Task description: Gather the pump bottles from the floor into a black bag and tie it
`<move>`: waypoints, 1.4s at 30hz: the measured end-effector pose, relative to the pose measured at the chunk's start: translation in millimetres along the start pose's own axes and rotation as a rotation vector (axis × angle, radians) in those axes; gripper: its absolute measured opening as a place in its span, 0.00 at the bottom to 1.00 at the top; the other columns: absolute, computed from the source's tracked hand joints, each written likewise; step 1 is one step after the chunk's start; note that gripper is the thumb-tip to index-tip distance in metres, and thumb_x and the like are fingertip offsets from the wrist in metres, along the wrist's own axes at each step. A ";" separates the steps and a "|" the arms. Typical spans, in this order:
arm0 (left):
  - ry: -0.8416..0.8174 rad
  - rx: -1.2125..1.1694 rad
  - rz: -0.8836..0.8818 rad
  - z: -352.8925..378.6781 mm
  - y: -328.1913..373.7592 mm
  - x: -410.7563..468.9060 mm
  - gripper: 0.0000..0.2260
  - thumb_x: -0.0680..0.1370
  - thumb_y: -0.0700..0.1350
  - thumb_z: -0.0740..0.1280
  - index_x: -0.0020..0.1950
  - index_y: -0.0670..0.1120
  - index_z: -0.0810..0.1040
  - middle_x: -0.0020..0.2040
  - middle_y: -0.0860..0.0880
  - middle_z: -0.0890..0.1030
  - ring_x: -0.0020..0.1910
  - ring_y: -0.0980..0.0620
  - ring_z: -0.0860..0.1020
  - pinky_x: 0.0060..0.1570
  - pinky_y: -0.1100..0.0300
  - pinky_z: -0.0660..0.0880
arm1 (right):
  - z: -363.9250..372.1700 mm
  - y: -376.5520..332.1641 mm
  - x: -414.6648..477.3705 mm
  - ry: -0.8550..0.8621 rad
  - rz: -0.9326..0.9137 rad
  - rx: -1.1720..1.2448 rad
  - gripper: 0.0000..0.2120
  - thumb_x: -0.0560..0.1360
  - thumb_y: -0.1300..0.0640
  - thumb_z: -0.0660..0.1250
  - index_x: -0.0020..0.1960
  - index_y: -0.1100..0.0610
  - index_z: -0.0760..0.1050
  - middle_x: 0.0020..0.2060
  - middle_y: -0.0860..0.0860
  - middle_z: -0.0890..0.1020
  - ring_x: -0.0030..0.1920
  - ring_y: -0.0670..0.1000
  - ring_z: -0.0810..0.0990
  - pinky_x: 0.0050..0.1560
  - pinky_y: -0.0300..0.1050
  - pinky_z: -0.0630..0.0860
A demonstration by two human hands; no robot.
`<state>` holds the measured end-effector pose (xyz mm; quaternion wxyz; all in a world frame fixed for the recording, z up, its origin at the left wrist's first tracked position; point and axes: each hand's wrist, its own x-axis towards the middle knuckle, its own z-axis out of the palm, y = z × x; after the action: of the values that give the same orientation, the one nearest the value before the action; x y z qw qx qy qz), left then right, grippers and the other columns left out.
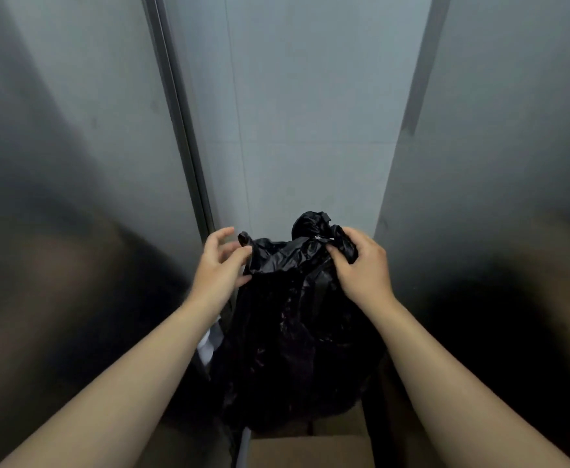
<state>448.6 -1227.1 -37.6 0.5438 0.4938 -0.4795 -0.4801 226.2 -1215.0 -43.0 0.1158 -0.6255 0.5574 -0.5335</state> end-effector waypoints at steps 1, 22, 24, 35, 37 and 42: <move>-0.011 -0.003 -0.003 0.4 -4.5 -3.7 0.16 0.74 0.50 0.69 0.57 0.66 0.72 0.53 0.55 0.78 0.52 0.58 0.79 0.39 0.61 0.79 | 6.5 4.5 -3.8 -0.022 0.020 0.007 0.12 0.73 0.58 0.69 0.57 0.55 0.78 0.47 0.44 0.80 0.48 0.41 0.76 0.48 0.18 0.64; -0.324 0.727 -0.107 8.0 -235.3 -12.1 0.33 0.73 0.62 0.66 0.74 0.56 0.60 0.74 0.53 0.64 0.71 0.56 0.62 0.69 0.60 0.60 | 100.2 174.9 -109.7 -0.621 0.240 -0.346 0.30 0.72 0.33 0.58 0.71 0.42 0.60 0.73 0.45 0.59 0.74 0.48 0.52 0.69 0.55 0.51; -0.394 0.781 -0.133 7.7 -243.8 -12.8 0.33 0.74 0.61 0.65 0.76 0.54 0.58 0.76 0.50 0.62 0.74 0.52 0.59 0.74 0.52 0.57 | 100.1 183.9 -118.2 -0.689 0.247 -0.386 0.33 0.72 0.32 0.57 0.73 0.43 0.56 0.75 0.45 0.54 0.75 0.47 0.47 0.70 0.56 0.48; -0.446 0.835 -0.026 8.0 -180.2 -11.0 0.32 0.75 0.62 0.62 0.76 0.55 0.57 0.76 0.51 0.62 0.74 0.54 0.60 0.70 0.59 0.58 | 55.0 135.1 -106.9 -0.599 0.277 -0.375 0.36 0.70 0.32 0.59 0.73 0.46 0.58 0.75 0.45 0.58 0.75 0.48 0.52 0.70 0.55 0.51; -0.452 0.849 0.021 5.5 -159.7 -18.0 0.32 0.74 0.62 0.63 0.76 0.55 0.58 0.75 0.51 0.63 0.73 0.54 0.61 0.68 0.63 0.58 | 41.8 116.7 -107.9 -0.598 0.261 -0.395 0.35 0.72 0.33 0.59 0.74 0.47 0.59 0.75 0.47 0.59 0.75 0.49 0.54 0.70 0.56 0.53; -0.487 0.957 0.232 0.8 -110.8 -35.7 0.31 0.75 0.60 0.64 0.75 0.52 0.61 0.74 0.49 0.65 0.73 0.51 0.63 0.72 0.56 0.60 | 3.6 68.7 -110.9 -0.573 0.256 -0.437 0.33 0.74 0.35 0.59 0.73 0.50 0.60 0.73 0.49 0.64 0.73 0.51 0.61 0.67 0.55 0.62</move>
<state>439.6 -1197.2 -149.8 0.1811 0.5044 -0.8077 -0.2458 210.8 -1149.8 -154.9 0.1964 -0.6845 0.6768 -0.1868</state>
